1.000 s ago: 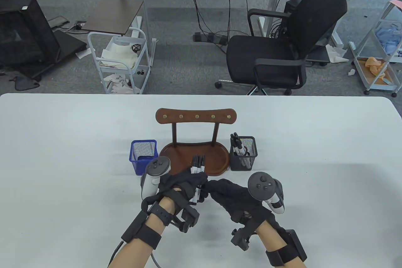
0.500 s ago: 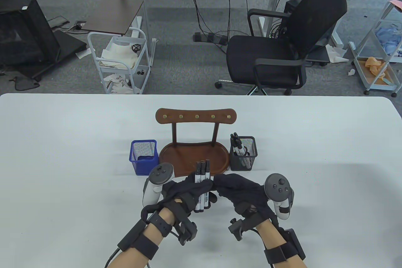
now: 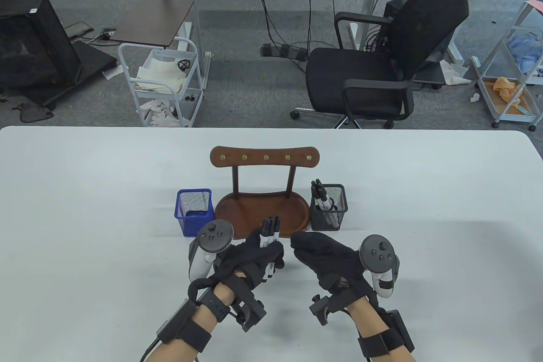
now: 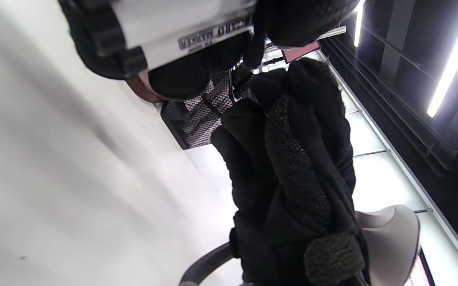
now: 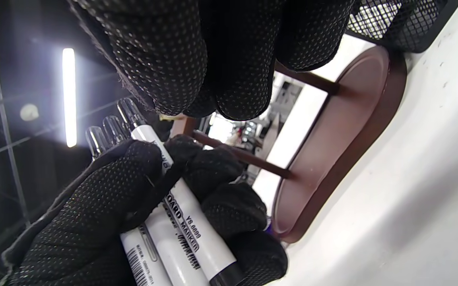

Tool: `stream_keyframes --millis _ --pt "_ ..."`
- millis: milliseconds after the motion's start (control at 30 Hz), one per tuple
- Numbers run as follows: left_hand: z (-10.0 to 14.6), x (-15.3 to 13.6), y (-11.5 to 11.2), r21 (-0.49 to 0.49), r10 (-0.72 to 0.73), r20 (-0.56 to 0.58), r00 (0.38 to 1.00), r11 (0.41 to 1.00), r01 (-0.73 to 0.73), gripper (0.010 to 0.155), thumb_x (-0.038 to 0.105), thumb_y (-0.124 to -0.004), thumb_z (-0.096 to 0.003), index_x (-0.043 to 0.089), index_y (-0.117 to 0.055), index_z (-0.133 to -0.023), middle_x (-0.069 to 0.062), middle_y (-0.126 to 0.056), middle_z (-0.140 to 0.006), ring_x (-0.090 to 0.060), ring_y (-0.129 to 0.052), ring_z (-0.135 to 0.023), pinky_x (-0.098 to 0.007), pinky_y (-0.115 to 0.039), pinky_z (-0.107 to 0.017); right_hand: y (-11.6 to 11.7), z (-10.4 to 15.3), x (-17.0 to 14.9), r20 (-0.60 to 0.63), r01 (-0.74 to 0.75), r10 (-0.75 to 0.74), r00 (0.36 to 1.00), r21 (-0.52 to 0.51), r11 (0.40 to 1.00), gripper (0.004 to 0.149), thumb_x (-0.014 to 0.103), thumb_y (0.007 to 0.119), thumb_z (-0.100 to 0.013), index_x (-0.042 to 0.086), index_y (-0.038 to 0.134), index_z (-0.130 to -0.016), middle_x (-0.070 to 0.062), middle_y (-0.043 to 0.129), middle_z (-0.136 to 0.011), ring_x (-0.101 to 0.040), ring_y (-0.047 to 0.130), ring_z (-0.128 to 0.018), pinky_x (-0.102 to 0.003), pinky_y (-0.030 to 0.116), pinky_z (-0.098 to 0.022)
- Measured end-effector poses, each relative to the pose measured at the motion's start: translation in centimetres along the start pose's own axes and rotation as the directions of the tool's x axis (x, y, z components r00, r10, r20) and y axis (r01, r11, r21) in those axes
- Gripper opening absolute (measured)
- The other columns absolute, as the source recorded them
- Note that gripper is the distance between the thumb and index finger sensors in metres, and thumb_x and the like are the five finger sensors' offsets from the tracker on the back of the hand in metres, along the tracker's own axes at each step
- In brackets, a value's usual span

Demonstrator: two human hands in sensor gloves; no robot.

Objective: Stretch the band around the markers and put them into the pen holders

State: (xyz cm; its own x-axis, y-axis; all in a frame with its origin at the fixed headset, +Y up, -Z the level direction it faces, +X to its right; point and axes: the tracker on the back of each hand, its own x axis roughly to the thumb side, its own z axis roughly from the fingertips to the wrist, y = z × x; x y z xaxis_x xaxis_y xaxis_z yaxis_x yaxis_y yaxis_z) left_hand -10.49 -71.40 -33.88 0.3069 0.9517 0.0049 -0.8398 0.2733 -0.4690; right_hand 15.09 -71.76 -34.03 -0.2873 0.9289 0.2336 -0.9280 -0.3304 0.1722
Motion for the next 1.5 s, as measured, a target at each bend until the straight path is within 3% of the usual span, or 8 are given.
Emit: stream_keyframes --millis 367,767,1167,1500 --pt "2.1 0.1 1.8 0.088 -0.104 0.042 0.994 0.991 0.1 0.052 0.04 -0.068 -0.0631 0.019 -0.044 -0.104 -0.01 -0.072 -0.101 -0.029 -0.089 -0.084 -0.059 -0.075 -0.067 0.8 0.1 0.1 -0.002 -0.213 0.213 0.977 0.028 0.977 0.041 0.035 0.097 -0.044 0.029 0.09 -0.084 0.003 0.095 -0.095 -0.028 0.093 -0.083 -0.055 0.072 -0.069" --pt "3.8 2.0 8.1 0.274 -0.168 0.071 0.983 0.951 0.143 0.052 0.04 -0.069 -0.0628 0.02 -0.044 -0.104 -0.009 -0.072 -0.103 -0.029 -0.088 -0.087 -0.06 -0.072 -0.07 2.0 0.1 0.2 0.025 -0.355 0.354 0.935 0.081 0.931 0.049 0.042 0.097 -0.043 0.028 0.087 -0.089 -0.001 0.088 -0.105 -0.032 0.083 -0.096 -0.061 0.064 -0.072" --pt "1.4 2.2 14.0 0.435 -0.262 0.016 0.965 0.87 0.229 0.053 0.044 -0.068 -0.0622 0.025 -0.043 -0.105 -0.003 -0.071 -0.106 -0.032 -0.078 -0.098 -0.068 -0.057 -0.077 2.3 0.2 0.4 0.053 -0.409 0.406 0.912 0.089 0.908 0.048 0.041 0.097 -0.043 0.027 0.088 -0.088 -0.001 0.086 -0.106 -0.032 0.08 -0.098 -0.063 0.059 -0.074" --pt "-1.2 0.8 16.3 0.485 -0.243 -0.049 0.969 0.842 0.236 0.053 0.044 -0.068 -0.0616 0.025 -0.044 -0.105 -0.008 -0.055 -0.123 -0.043 -0.051 -0.114 -0.075 -0.038 -0.079 2.3 0.3 0.5 0.067 -0.429 0.424 0.903 0.094 0.898 0.047 0.041 0.097 -0.043 0.028 0.089 -0.087 -0.001 0.085 -0.107 -0.033 0.079 -0.1 -0.063 0.057 -0.074"
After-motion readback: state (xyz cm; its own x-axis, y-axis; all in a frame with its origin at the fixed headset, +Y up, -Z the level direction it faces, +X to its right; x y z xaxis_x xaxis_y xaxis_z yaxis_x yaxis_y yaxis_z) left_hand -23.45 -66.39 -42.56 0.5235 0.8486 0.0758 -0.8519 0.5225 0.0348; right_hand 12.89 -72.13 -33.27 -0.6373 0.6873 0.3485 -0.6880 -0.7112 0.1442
